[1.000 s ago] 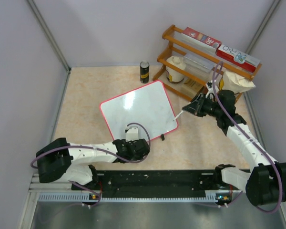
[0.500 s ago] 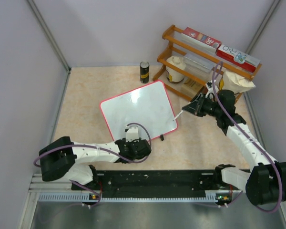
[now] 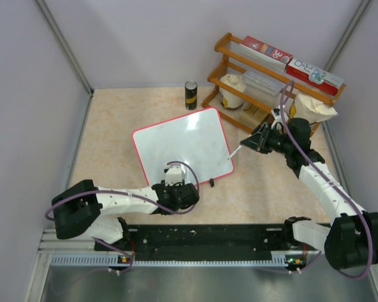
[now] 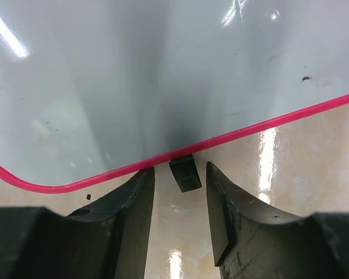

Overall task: Write a sentence on the whiteboard
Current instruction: Adjust the whiteboard at the center of the board.

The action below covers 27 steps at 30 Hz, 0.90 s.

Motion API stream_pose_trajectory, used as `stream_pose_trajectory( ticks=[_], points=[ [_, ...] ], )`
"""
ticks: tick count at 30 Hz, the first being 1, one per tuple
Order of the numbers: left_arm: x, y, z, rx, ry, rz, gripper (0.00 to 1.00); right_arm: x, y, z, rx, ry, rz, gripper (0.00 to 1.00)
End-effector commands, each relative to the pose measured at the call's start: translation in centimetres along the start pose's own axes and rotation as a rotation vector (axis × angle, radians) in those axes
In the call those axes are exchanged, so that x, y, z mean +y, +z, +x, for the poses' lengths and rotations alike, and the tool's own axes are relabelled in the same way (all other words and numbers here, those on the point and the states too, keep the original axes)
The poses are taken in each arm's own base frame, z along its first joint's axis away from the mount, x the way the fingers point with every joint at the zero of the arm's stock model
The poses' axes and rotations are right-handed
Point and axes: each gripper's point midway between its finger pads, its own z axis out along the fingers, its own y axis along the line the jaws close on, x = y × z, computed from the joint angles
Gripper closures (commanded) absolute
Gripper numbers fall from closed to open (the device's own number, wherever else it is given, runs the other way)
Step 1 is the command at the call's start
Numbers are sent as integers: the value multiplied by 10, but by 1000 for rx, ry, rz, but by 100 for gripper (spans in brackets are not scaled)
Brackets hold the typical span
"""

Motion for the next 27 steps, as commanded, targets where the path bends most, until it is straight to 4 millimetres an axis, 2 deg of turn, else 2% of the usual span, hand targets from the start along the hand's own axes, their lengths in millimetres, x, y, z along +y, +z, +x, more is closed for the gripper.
stream_pose_trajectory(
  ticks=[1,6,14,21,27],
  points=[
    [-4,3,-17,-63,-18,-18,55,5,1,-10,-31,-26,-30,100],
    [-7,8,-11,-43,-7,-21,60,5,1,-9,-25,-27,-30,100],
    [-10,4,-8,-21,0,4,82,6,1,-10,-30,-27,-35,100],
    [-14,-5,3,20,8,39,87,6,1,-10,-29,-28,-34,100],
    [-31,-19,16,70,11,83,90,10,0,-12,-30,-33,-43,100]
  ],
)
